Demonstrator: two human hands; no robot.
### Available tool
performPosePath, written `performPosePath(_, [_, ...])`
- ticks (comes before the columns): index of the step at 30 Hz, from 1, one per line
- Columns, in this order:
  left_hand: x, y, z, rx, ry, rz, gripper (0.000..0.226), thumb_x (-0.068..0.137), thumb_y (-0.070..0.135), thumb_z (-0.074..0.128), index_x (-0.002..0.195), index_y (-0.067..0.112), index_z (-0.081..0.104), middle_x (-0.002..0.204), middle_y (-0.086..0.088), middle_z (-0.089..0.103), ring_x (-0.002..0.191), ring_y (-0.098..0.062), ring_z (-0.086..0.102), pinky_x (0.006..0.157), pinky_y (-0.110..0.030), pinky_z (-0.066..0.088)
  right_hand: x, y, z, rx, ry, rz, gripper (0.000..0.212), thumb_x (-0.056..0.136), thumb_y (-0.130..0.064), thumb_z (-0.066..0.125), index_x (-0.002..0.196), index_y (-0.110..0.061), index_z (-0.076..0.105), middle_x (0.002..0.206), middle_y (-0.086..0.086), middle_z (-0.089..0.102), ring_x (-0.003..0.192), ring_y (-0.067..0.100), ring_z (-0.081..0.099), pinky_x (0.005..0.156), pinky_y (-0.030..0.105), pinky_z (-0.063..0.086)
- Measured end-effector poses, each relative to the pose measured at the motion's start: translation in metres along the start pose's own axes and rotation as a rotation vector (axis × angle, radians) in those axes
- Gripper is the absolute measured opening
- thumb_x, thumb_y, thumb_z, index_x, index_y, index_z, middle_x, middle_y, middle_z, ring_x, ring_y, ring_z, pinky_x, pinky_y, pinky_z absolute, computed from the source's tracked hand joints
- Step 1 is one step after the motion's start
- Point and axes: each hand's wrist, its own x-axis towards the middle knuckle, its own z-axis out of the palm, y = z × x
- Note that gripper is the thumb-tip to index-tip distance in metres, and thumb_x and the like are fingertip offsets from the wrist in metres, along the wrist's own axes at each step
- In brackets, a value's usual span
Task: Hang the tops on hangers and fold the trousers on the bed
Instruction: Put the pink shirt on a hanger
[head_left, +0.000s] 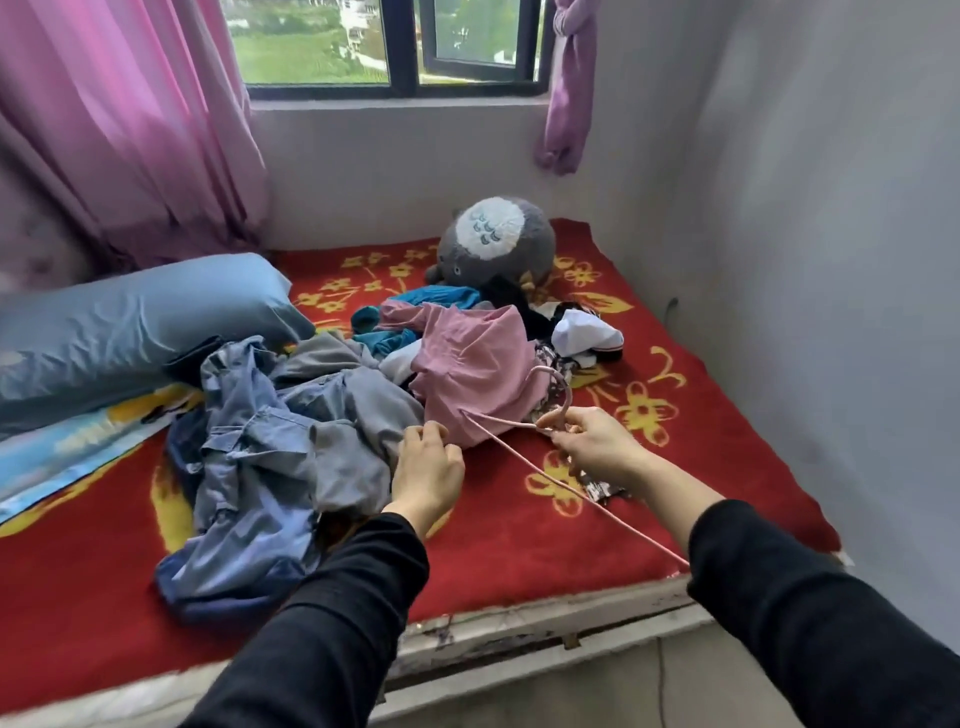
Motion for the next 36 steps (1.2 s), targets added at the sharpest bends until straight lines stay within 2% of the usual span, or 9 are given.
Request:
performPosePath(4, [0.068, 0.003, 0.022, -0.040, -0.056, -0.094, 0.035, 0.093, 0.019, 0.041, 0.126, 0.008, 0.048, 0.134, -0.016, 0.042, 0.125, -0.031, 0.039, 0.107, -0.039, 0.032, 0.075, 0.015, -0.014, 0.019, 0.046, 0.032, 0.024, 0.093, -0.007, 0.050, 0.101, -0.020, 0.069, 0.075, 0.003, 0.054, 0.054, 0.015, 0.051, 0.043, 0.020, 0.043])
performPosePath(9, [0.156, -0.007, 0.052, -0.058, -0.073, -0.204, 0.033, 0.093, 0.019, 0.041, 0.123, 0.008, 0.049, 0.130, -0.017, 0.044, 0.122, -0.031, 0.043, 0.103, -0.038, 0.033, 0.173, 0.028, -0.023, -0.051, 0.066, 0.052, 0.027, 0.089, -0.009, 0.050, 0.102, -0.023, 0.071, 0.081, 0.004, 0.068, 0.068, 0.020, 0.061, 0.074, 0.039, 0.052])
performPosePath(12, [0.200, -0.016, 0.068, -0.102, -0.060, -0.300, 0.032, 0.093, 0.018, 0.041, 0.123, 0.008, 0.049, 0.129, -0.018, 0.045, 0.119, -0.032, 0.045, 0.099, -0.037, 0.033, 0.230, 0.037, -0.021, -0.045, 0.069, 0.057, 0.028, 0.088, -0.010, 0.049, 0.097, -0.026, 0.070, 0.056, -0.014, 0.056, 0.050, 0.002, 0.052, 0.060, 0.027, 0.048])
performPosePath(15, [0.240, -0.031, 0.087, -0.141, -0.066, -0.395, 0.033, 0.093, 0.018, 0.041, 0.123, 0.009, 0.048, 0.130, -0.016, 0.044, 0.116, -0.031, 0.047, 0.097, -0.036, 0.034, 0.282, 0.051, -0.013, -0.040, 0.055, 0.060, 0.028, 0.089, -0.010, 0.047, 0.096, -0.024, 0.070, 0.047, -0.017, 0.048, 0.047, 0.003, 0.045, 0.053, 0.027, 0.041])
performPosePath(21, [0.317, -0.069, 0.118, -0.164, -0.016, -0.475, 0.035, 0.091, 0.017, 0.044, 0.125, 0.007, 0.049, 0.129, -0.016, 0.048, 0.119, -0.032, 0.046, 0.099, -0.039, 0.036, 0.360, 0.081, 0.007, -0.123, 0.104, 0.040, 0.023, 0.091, -0.014, 0.048, 0.102, -0.022, 0.068, 0.072, -0.007, 0.056, 0.068, 0.015, 0.050, 0.058, 0.028, 0.036])
performPosePath(25, [0.371, -0.095, 0.139, -0.261, 0.058, -0.470, 0.015, 0.090, 0.021, 0.050, 0.102, 0.012, 0.047, 0.106, -0.007, 0.053, 0.106, -0.029, 0.050, 0.082, -0.035, 0.036, 0.394, 0.101, 0.023, -0.133, 0.138, 0.056, 0.025, 0.091, -0.013, 0.047, 0.104, -0.023, 0.066, 0.089, 0.004, 0.062, 0.081, 0.020, 0.055, 0.067, 0.031, 0.035])
performPosePath(29, [0.407, -0.113, 0.157, -0.425, 0.047, -0.538, 0.041, 0.086, 0.026, 0.061, 0.123, 0.009, 0.051, 0.111, -0.003, 0.060, 0.103, -0.024, 0.058, 0.088, -0.035, 0.046, 0.408, 0.118, 0.040, -0.095, 0.159, 0.085, 0.016, 0.089, -0.012, 0.051, 0.096, -0.019, 0.064, 0.089, 0.003, 0.062, 0.082, 0.021, 0.056, 0.070, 0.031, 0.036])
performPosePath(31, [0.410, -0.116, 0.163, -0.434, 0.003, -0.532, 0.032, 0.088, 0.028, 0.064, 0.113, 0.010, 0.056, 0.101, -0.004, 0.061, 0.091, -0.024, 0.060, 0.083, -0.035, 0.047, 0.409, 0.122, 0.046, -0.059, 0.148, 0.103, 0.009, 0.089, -0.015, 0.056, 0.088, -0.011, 0.065, 0.085, 0.007, 0.064, 0.082, 0.023, 0.057, 0.070, 0.035, 0.040])
performPosePath(36, [0.396, -0.096, 0.159, -0.586, -0.143, -0.294, 0.017, 0.091, 0.018, 0.062, 0.078, 0.016, 0.051, 0.072, 0.000, 0.052, 0.062, -0.014, 0.046, 0.061, -0.030, 0.041, 0.415, 0.123, 0.062, 0.038, 0.136, 0.085, 0.037, 0.091, -0.028, 0.064, 0.069, 0.002, 0.060, 0.065, 0.017, 0.056, 0.068, 0.026, 0.051, 0.062, 0.035, 0.035])
